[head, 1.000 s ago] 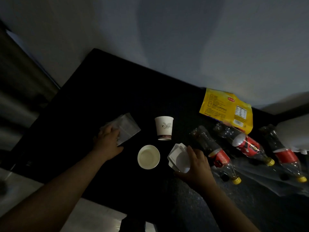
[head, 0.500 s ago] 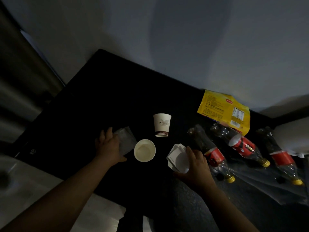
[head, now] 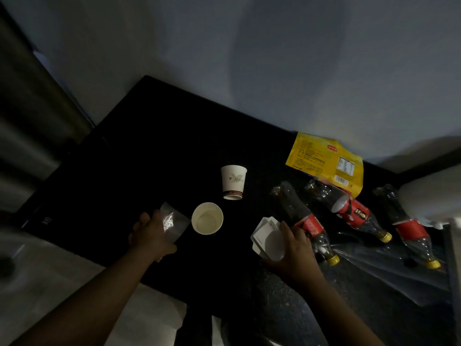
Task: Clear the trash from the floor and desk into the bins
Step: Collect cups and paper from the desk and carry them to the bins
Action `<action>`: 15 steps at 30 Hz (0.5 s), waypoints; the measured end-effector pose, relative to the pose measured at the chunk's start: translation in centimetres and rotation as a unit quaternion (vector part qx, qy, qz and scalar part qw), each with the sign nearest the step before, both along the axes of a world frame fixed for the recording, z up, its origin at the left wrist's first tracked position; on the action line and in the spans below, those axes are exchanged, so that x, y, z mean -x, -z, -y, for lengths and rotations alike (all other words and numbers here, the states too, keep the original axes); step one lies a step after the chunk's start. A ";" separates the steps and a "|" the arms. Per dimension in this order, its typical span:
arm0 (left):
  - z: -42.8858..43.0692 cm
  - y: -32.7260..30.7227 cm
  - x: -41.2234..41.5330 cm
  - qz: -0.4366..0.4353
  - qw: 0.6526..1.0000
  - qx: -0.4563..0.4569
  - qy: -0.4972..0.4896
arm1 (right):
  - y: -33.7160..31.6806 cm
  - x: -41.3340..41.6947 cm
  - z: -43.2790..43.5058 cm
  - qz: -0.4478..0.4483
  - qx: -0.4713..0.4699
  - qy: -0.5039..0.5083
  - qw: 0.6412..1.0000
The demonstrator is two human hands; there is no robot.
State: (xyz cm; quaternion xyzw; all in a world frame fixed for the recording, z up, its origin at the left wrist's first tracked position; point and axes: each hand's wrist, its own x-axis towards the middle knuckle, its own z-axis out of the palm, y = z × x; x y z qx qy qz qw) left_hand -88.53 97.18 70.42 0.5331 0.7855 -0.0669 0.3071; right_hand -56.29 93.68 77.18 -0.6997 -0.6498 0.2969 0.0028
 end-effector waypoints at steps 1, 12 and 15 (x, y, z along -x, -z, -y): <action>0.2 -0.1 0.0 0.018 1.000 -0.007 -0.021 | 0.0 0.1 0.0 -0.002 -0.005 -0.002 1.000; 0.5 -5.3 -1.5 0.143 0.970 -0.169 -0.105 | -0.3 -0.1 -1.2 -0.034 -0.026 -0.019 0.999; 0.2 -7.2 -3.1 0.161 0.965 -0.190 -0.082 | -0.5 -0.5 -1.5 -0.053 -0.021 -0.019 0.998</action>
